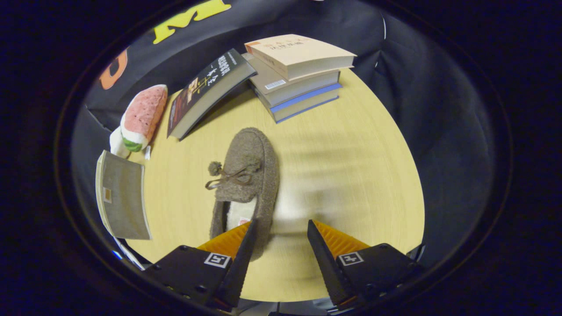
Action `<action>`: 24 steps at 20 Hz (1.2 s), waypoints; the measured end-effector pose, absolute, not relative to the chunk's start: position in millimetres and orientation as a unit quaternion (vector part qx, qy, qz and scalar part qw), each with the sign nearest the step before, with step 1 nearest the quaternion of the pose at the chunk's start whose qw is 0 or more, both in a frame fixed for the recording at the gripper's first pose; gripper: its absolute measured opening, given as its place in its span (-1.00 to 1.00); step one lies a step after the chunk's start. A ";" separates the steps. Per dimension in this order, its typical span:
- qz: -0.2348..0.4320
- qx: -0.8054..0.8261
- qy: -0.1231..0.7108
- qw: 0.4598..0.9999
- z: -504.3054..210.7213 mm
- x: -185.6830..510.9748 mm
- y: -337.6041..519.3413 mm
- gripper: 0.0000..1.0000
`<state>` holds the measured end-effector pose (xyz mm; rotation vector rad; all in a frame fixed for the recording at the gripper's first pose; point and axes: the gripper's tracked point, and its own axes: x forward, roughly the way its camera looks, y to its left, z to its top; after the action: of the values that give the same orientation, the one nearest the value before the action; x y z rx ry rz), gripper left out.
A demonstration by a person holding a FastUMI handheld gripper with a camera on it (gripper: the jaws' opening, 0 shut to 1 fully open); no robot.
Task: Open the storage box then place both shoes into the box .Put the left shoe in first, then the right shoe, with the right side of both shoes facing outward in a uniform manner.
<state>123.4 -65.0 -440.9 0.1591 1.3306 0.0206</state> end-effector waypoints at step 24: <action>-0.040 0.175 0.631 0.755 -467.0 130.9 -54.4 -0.99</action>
<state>130.9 -54.4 -467.0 0.3822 1.3771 -0.0868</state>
